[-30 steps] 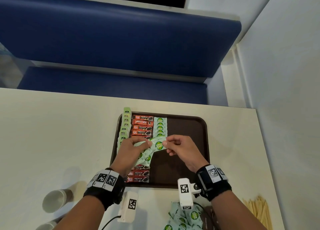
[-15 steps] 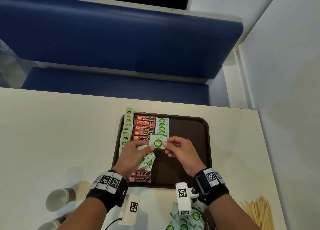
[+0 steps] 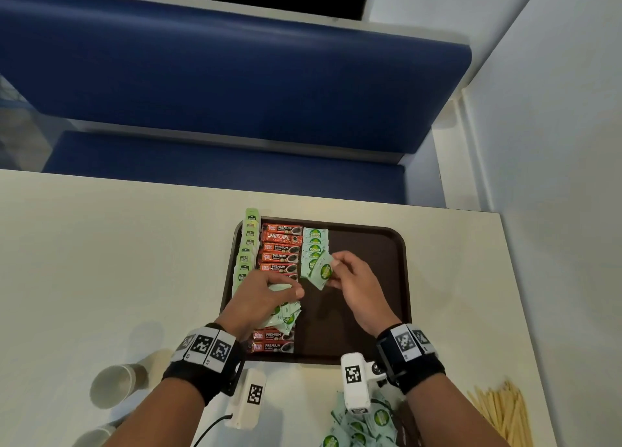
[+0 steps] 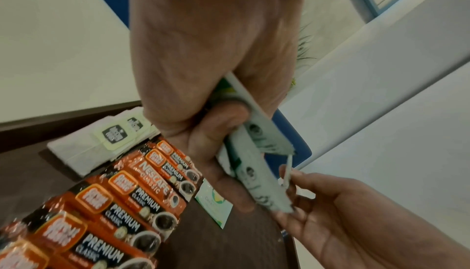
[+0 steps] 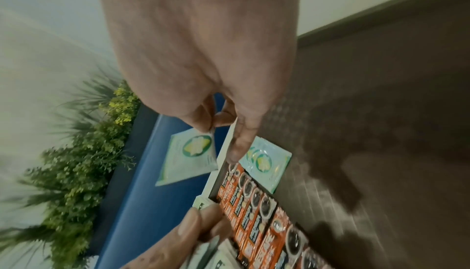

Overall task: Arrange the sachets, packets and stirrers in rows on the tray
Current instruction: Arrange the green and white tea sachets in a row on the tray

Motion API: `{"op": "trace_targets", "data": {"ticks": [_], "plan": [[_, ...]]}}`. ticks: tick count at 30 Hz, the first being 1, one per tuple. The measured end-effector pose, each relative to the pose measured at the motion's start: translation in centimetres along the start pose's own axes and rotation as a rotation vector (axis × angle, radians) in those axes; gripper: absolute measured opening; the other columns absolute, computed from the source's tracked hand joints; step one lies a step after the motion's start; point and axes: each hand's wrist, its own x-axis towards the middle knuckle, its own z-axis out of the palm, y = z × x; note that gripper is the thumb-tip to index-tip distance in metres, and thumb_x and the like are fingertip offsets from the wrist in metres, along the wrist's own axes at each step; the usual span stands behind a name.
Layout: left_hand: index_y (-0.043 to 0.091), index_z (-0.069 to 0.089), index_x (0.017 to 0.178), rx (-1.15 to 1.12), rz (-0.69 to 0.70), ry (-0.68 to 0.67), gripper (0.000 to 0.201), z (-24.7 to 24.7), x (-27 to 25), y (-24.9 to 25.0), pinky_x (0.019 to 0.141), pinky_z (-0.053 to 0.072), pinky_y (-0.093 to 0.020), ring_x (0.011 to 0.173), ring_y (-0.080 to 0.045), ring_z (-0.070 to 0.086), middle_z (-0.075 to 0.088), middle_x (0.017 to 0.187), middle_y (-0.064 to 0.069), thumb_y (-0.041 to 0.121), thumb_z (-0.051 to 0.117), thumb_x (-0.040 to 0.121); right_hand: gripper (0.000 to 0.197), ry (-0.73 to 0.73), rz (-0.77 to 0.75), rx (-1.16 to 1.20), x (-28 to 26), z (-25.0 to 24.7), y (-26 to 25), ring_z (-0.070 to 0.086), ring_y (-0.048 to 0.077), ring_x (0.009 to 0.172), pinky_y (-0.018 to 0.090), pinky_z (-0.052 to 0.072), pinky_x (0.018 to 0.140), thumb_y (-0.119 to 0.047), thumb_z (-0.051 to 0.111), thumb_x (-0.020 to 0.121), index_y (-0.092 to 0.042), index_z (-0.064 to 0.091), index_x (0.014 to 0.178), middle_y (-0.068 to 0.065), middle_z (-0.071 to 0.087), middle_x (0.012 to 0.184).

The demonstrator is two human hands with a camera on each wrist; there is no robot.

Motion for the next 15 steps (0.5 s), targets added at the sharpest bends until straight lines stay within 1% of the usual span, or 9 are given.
{"op": "trace_targets", "data": {"ticks": [2, 5, 6, 8, 9, 10, 12, 14, 15], "plan": [[0.028, 0.088, 0.099, 0.027, 0.012, 0.005, 0.014, -0.4, 0.4, 0.4, 0.107, 0.056, -0.042, 0.117, -0.012, 0.070, 0.080, 0.114, 0.009, 0.026, 0.090, 0.086, 0.018, -0.017, -0.055, -0.140, 0.4, -0.5, -0.6, 0.075, 0.014, 0.104, 0.034, 0.065, 0.085, -0.025, 0.048, 0.112, -0.016, 0.064, 0.112, 0.009, 0.068, 0.123], [0.026, 0.087, 0.104, -0.007, 0.037, -0.015, 0.017, -0.6, 0.7, 1.5, 0.102, 0.060, -0.044, 0.106, -0.017, 0.077, 0.082, 0.110, 0.005, 0.028, 0.089, 0.087, 0.015, -0.097, -0.178, -0.382, 0.6, -0.8, -1.8, 0.073, 0.013, 0.093, 0.037, 0.064, 0.078, -0.025, 0.046, 0.112, -0.020, 0.061, 0.110, -0.002, 0.072, 0.110], [0.026, 0.087, 0.105, -0.013, 0.050, -0.021, 0.017, -0.6, 0.9, 1.8, 0.098, 0.061, -0.042, 0.099, -0.018, 0.077, 0.083, 0.106, 0.004, 0.030, 0.088, 0.088, 0.015, -0.123, -0.235, -0.479, 0.7, -0.8, -2.1, 0.071, 0.013, 0.091, 0.038, 0.062, 0.078, -0.024, 0.047, 0.112, -0.022, 0.061, 0.109, -0.004, 0.070, 0.106], [0.024, 0.086, 0.105, -0.004, 0.077, -0.030, 0.015, -0.4, 0.9, 2.4, 0.084, 0.058, -0.029, 0.082, -0.006, 0.075, 0.083, 0.093, 0.008, 0.029, 0.085, 0.091, 0.017, -0.180, -0.337, -0.648, 0.9, -0.5, -2.7, 0.063, 0.009, 0.094, 0.036, 0.055, 0.084, -0.022, 0.048, 0.111, -0.025, 0.065, 0.109, -0.006, 0.065, 0.104], [0.023, 0.085, 0.104, 0.003, 0.085, -0.029, 0.013, -0.2, 0.9, 2.5, 0.083, 0.058, -0.026, 0.079, -0.001, 0.075, 0.083, 0.090, 0.010, 0.027, 0.085, 0.092, 0.019, -0.211, -0.370, -0.682, 0.9, -0.4, -3.0, 0.061, 0.007, 0.097, 0.033, 0.053, 0.087, -0.021, 0.049, 0.110, -0.024, 0.067, 0.110, -0.008, 0.064, 0.104], [0.022, 0.084, 0.104, 0.006, 0.092, -0.021, 0.013, 0.0, 0.9, 2.4, 0.086, 0.059, -0.027, 0.085, -0.002, 0.077, 0.083, 0.092, 0.010, 0.026, 0.085, 0.092, 0.019, -0.234, -0.387, -0.680, 0.9, -0.3, -3.2, 0.061, 0.006, 0.099, 0.030, 0.052, 0.088, -0.020, 0.051, 0.110, -0.025, 0.069, 0.111, -0.009, 0.064, 0.105], [0.021, 0.085, 0.103, -0.004, 0.097, 0.027, 0.013, 0.3, 1.1, 1.9, 0.091, 0.060, -0.032, 0.097, -0.010, 0.078, 0.083, 0.100, 0.007, 0.025, 0.087, 0.091, 0.015, -0.227, -0.379, -0.603, 0.7, -0.1, -3.4, 0.064, 0.008, 0.093, 0.027, 0.053, 0.082, -0.023, 0.057, 0.108, -0.030, 0.070, 0.112, -0.009, 0.067, 0.100], [0.019, 0.085, 0.102, -0.069, 0.076, 0.097, 0.013, 0.5, 0.9, 1.3, 0.088, 0.061, -0.034, 0.098, -0.014, 0.079, 0.084, 0.101, 0.004, 0.022, 0.088, 0.089, 0.012, -0.128, -0.297, -0.438, 0.3, -0.1, -3.1, 0.068, 0.012, 0.087, 0.027, 0.056, 0.076, -0.031, 0.066, 0.103, -0.034, 0.068, 0.114, -0.004, 0.071, 0.095], [0.017, 0.085, 0.102, -0.124, 0.055, 0.136, 0.014, 0.7, 0.8, 1.0, 0.089, 0.063, -0.037, 0.097, -0.017, 0.080, 0.084, 0.100, 0.002, 0.020, 0.088, 0.089, 0.014, -0.075, -0.228, -0.355, 0.1, -0.1, -2.8, 0.070, 0.012, 0.088, 0.026, 0.057, 0.076, -0.034, 0.069, 0.101, -0.032, 0.069, 0.114, -0.003, 0.073, 0.095]]}}
